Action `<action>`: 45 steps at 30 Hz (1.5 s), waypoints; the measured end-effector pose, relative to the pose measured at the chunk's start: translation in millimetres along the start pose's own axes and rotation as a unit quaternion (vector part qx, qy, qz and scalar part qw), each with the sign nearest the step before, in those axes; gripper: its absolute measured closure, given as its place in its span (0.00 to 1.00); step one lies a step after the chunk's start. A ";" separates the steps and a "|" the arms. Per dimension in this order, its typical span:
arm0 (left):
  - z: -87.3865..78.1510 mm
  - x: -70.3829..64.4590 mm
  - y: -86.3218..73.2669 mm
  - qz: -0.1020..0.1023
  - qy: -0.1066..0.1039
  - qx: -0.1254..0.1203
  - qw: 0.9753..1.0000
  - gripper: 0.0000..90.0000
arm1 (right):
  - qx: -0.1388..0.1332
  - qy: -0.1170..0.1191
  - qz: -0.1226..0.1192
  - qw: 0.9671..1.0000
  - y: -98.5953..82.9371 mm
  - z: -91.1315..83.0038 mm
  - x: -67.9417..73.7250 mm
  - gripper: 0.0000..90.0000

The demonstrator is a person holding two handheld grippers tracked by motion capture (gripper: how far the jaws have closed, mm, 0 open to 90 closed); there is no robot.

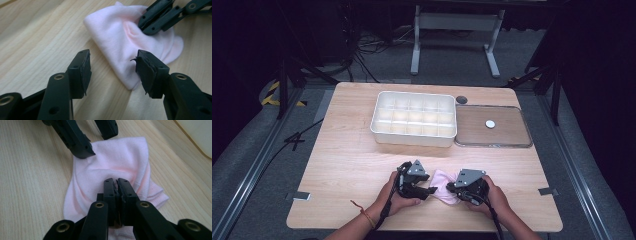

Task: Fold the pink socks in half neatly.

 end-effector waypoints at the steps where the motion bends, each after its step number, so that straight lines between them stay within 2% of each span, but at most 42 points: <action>1: 1.2 -1.6 0.4 -0.002 -0.007 -0.001 1.000 0.53 | -0.001 0.000 0.000 1.000 0.0 0.1 0.1 0.95; 5: 3.9 -7.0 0.7 -0.007 -0.025 0.002 1.000 0.61 | -0.001 0.000 -0.001 1.000 0.2 0.1 1.0 0.95; 12: 1.6 -5.5 1.6 -0.017 -0.033 0.002 0.999 0.70 | -0.001 -0.002 -0.004 1.000 0.5 0.4 1.9 0.95; 19: -2.9 -5.8 8.2 -0.016 -0.040 -0.021 0.999 0.85 | -0.004 -0.003 -0.009 1.000 3.3 4.4 4.9 0.95; 24: -5.3 -7.3 12.1 -0.012 -0.039 -0.034 0.999 0.87 | -0.007 -0.002 -0.011 1.000 5.7 7.3 7.6 0.96; 26: -5.7 -8.2 13.3 -0.005 -0.037 -0.037 0.999 0.87 | -0.008 -0.005 -0.012 1.000 6.8 8.9 9.0 0.95; 32: -6.7 -8.3 13.9 0.005 -0.031 -0.033 0.999 0.89 | -0.015 0.001 -0.004 1.000 9.1 11.5 9.2 0.91; 35: -8.6 -5.2 13.9 0.007 -0.026 -0.031 0.999 0.90 | -0.022 0.002 0.007 1.000 9.9 6.6 6.9 0.84; 39: -10.6 -2.7 14.9 0.008 -0.023 -0.031 0.999 0.92 | -0.031 -0.009 0.006 0.999 12.3 -6.2 2.2 0.85; 41: -11.0 -2.1 15.4 0.008 -0.023 -0.033 0.999 0.92 | -0.018 -0.010 -0.005 1.000 10.0 -9.7 2.2 0.87; 45: -11.1 -4.3 16.8 0.015 -0.025 -0.037 0.999 0.92 | -0.002 -0.003 -0.007 1.000 5.8 -4.4 5.1 0.89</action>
Point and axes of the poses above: each handheld gripper's, and its own axes: z roughly forward along the jaws, y roughly out of its top, x roughly to its left, the point moved 6 cm from there along z, roughly forward along the jaws, and after that the axes turned 13 degrees about -x, right-handed, at the moved point
